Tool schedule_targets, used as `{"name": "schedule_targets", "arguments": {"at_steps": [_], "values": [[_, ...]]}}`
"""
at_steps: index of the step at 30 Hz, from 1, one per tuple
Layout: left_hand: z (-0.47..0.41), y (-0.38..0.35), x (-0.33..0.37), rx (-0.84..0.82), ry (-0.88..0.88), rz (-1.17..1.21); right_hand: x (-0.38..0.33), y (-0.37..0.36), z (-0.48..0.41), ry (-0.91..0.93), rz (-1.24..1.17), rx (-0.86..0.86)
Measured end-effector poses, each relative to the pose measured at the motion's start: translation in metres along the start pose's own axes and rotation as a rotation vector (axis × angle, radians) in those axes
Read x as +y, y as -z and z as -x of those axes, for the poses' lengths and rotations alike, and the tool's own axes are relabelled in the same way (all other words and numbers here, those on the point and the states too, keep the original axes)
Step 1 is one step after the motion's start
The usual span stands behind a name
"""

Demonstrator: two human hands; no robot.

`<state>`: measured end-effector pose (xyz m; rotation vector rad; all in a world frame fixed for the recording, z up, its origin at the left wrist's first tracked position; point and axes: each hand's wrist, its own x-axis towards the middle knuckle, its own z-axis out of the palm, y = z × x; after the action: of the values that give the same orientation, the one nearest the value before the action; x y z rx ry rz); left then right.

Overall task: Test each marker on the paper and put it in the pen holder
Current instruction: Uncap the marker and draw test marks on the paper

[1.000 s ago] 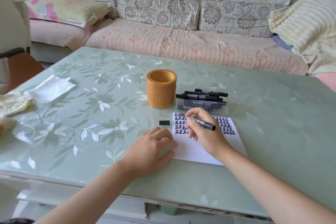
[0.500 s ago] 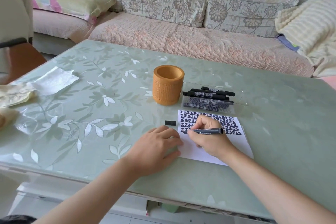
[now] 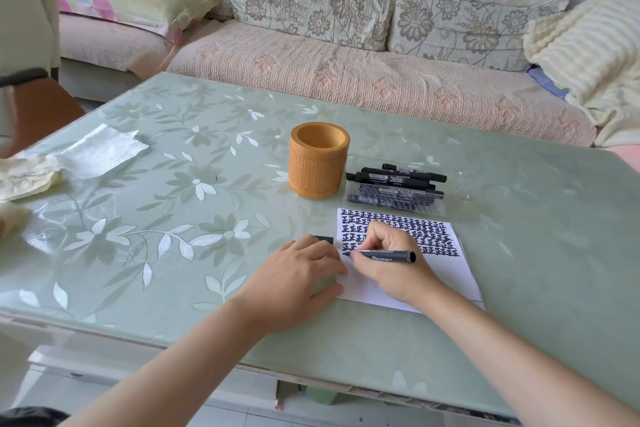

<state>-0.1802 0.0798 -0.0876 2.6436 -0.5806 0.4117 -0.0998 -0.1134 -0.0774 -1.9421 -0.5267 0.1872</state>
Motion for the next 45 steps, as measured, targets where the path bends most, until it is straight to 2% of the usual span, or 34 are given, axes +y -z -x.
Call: {"name": "schedule_targets", "arguments": {"at_steps": [5, 10, 20, 26, 33, 42, 45], "values": [[0.001, 0.0, 0.001, -0.004, 0.012, -0.001, 0.001, -0.001, 0.001, 0.03, 0.013, 0.03], [0.0, -0.001, 0.0, -0.005, 0.012, -0.009, 0.002, 0.001, 0.001, 0.031, 0.019, -0.029], [0.001, -0.001, -0.001, 0.003, 0.017, 0.004, 0.005, 0.001, 0.0, 0.049, 0.008, -0.008], [0.001, -0.001, -0.001, 0.011, 0.008, 0.016, 0.001, 0.003, 0.002, 0.05, -0.007, -0.077], [0.001, -0.002, -0.002, 0.017, 0.005, 0.017, -0.001, 0.002, 0.003, 0.057, -0.002, -0.076], [-0.002, 0.001, -0.001, 0.001, 0.006, 0.013, 0.0, 0.006, 0.002, 0.008, -0.185, 0.065], [-0.005, 0.003, -0.001, -0.021, 0.011, 0.02, -0.007, 0.008, 0.004, 0.037, -0.152, 0.086]]}}
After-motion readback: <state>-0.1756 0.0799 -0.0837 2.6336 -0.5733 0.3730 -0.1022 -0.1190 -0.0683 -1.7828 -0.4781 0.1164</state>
